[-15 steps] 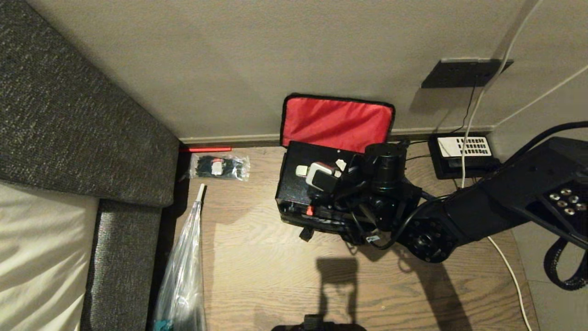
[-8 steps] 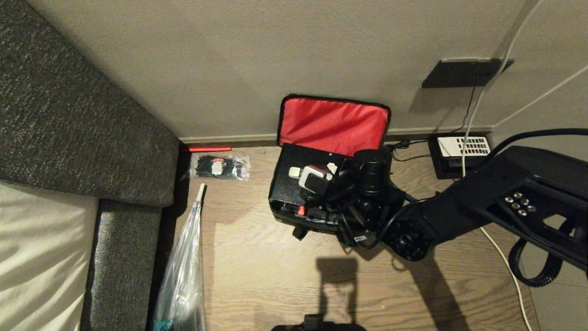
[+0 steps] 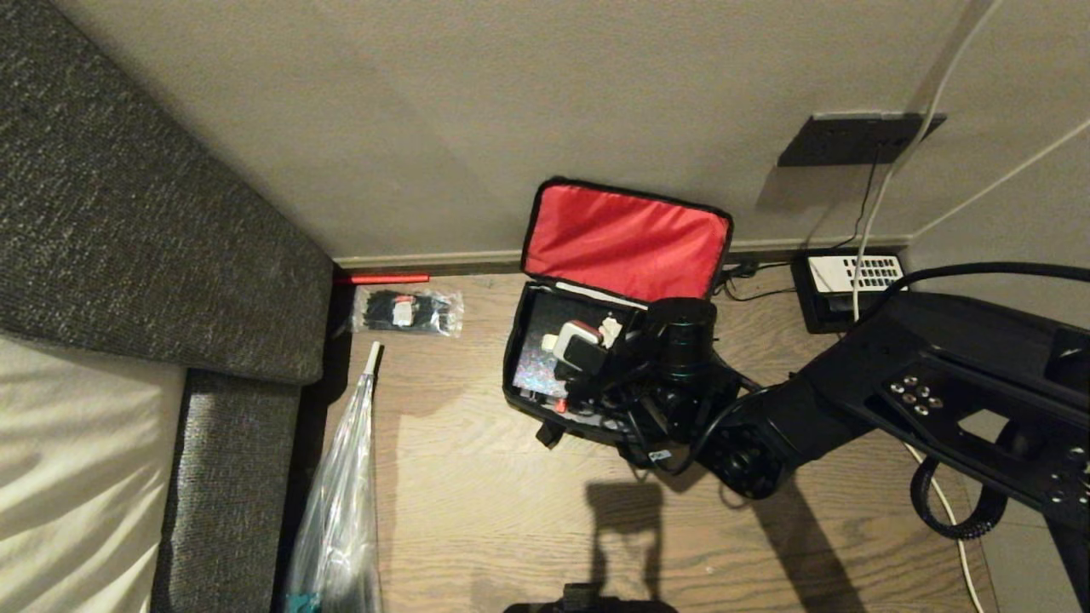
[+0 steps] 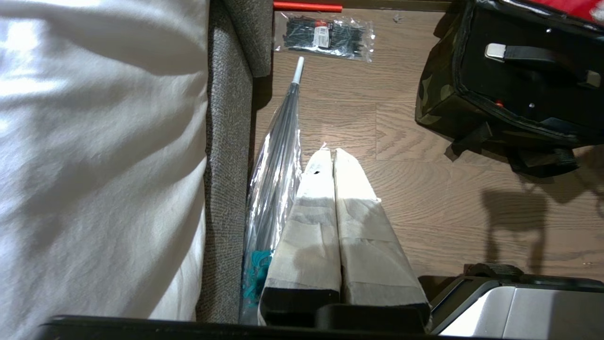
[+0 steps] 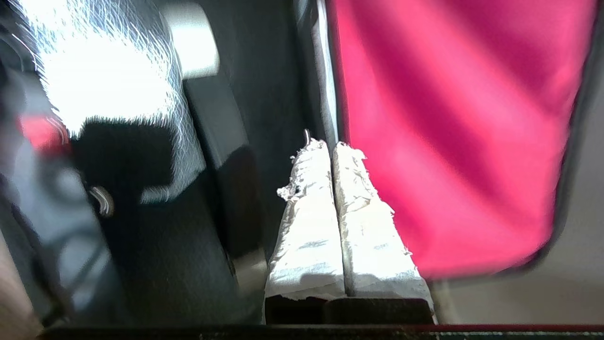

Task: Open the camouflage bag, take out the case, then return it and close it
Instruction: Place the black box back, then close the top of the storage box

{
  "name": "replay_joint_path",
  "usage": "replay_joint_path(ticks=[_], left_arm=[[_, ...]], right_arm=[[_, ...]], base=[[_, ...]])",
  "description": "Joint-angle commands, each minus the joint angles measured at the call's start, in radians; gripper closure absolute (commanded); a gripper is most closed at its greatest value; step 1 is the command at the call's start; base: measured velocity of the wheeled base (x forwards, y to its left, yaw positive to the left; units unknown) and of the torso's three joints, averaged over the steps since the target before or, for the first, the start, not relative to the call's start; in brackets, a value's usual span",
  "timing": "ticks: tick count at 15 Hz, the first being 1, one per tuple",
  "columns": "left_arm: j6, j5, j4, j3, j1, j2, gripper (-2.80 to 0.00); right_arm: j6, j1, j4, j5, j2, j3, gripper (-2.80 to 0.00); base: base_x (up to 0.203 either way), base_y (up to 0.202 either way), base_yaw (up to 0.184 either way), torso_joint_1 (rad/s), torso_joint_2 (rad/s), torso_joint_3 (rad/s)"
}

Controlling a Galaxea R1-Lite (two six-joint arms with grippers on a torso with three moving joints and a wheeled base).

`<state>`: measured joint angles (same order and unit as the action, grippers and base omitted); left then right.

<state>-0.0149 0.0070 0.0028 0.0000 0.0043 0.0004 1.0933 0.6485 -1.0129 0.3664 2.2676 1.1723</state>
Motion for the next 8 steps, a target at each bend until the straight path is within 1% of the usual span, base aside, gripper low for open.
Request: replay_joint_path(ticks=[1, 3, 5, 6, 7, 8], left_arm=[[0.0, 0.001, 0.0, 0.003, 0.0, 0.0, 0.0], [0.0, 0.001, 0.0, 0.003, 0.0, 0.0, 0.0], [0.0, 0.002, 0.0, 0.003, 0.0, 0.0, 0.0], [0.0, 0.001, 0.0, 0.003, 0.0, 0.0, 0.0], [0.0, 0.001, 0.0, 0.003, 0.0, 0.0, 0.0], [0.0, 0.001, 0.0, 0.003, 0.0, 0.0, 0.0]], right_arm=[[-0.003, 0.003, 0.006, 0.007, -0.023, -0.033, 0.0], [-0.013, 0.003, 0.022, 0.028, -0.082, -0.103, 0.0], [-0.034, 0.004, 0.072, 0.07, -0.223, -0.26, 0.0], [-0.051, 0.004, 0.102, 0.085, -0.29, -0.323, -1.3], [-0.085, 0.004, 0.142, 0.107, -0.367, -0.39, -2.8], [-0.137, 0.003, 0.196, 0.131, -0.441, -0.454, -2.8]], base=[[0.0, 0.0, 0.0, 0.0, 0.0, 0.0], [0.0, 0.0, 0.0, 0.0, 0.0, 0.0], [0.0, 0.0, 0.0, 0.0, 0.0, 0.0], [0.0, 0.0, 0.0, 0.0, 0.0, 0.0], [0.0, 0.0, 0.0, 0.0, 0.0, 0.0], [0.0, 0.0, 0.0, 0.0, 0.0, 0.0]])
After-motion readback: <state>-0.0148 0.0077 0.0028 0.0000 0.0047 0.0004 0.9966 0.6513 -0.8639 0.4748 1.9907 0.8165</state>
